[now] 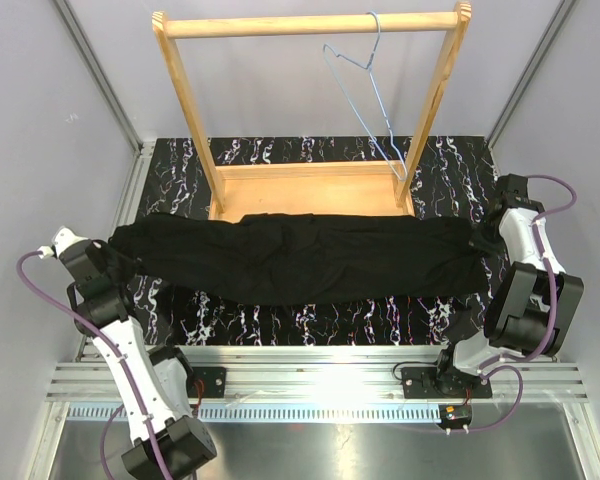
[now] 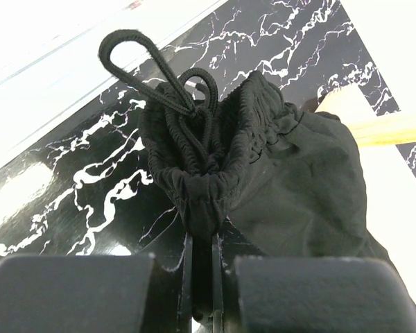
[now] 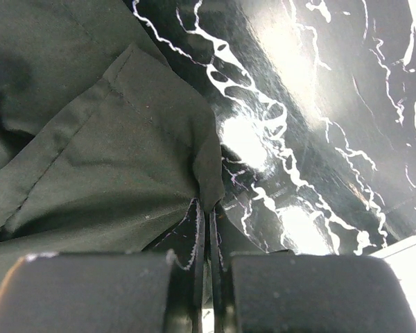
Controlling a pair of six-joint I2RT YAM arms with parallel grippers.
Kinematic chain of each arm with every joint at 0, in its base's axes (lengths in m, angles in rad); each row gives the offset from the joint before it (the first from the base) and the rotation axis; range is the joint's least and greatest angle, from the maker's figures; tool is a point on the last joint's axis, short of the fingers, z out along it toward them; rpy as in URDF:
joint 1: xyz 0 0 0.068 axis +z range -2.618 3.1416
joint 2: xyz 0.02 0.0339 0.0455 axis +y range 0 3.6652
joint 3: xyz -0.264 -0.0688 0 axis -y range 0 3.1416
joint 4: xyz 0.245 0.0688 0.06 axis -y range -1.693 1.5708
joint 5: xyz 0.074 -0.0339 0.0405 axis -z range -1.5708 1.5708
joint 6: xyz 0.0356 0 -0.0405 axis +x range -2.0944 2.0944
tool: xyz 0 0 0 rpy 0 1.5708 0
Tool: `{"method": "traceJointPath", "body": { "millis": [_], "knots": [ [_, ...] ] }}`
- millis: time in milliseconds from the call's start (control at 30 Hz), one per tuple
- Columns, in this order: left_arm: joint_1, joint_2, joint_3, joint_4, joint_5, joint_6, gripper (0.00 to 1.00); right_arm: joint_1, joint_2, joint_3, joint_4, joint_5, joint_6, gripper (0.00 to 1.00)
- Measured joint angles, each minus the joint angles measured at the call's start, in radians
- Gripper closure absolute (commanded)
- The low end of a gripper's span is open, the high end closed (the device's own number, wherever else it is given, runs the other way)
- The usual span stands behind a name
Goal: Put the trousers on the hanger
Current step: Fold the trousers
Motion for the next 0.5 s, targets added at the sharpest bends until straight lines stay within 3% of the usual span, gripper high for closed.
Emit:
{"method": "traceJointPath", "body": {
  "millis": [100,167,200,233,267,500],
  "knots": [
    [0.000,0.011,-0.025,0.040,0.019,0.000,1.00,0.000,0.007,0.000,0.018,-0.008,0.004,0.99],
    [0.000,0.022,-0.039,0.073,0.038,0.001,1.00,-0.002,0.013,0.000,0.030,-0.023,0.010,0.90],
    [0.000,0.024,-0.047,0.096,0.048,0.002,1.00,-0.003,0.017,0.000,0.040,-0.029,0.014,0.80],
    [0.000,0.023,-0.057,0.116,0.058,0.003,1.00,-0.004,0.019,0.000,0.051,-0.037,0.019,0.54],
    [0.000,0.016,-0.071,0.148,0.070,0.005,1.00,-0.005,0.021,0.000,0.062,-0.051,0.028,0.48],
    [0.000,-0.041,-0.133,0.257,0.159,0.021,1.00,0.021,-0.038,-0.044,0.175,-0.138,0.030,0.41]
  ]
}}
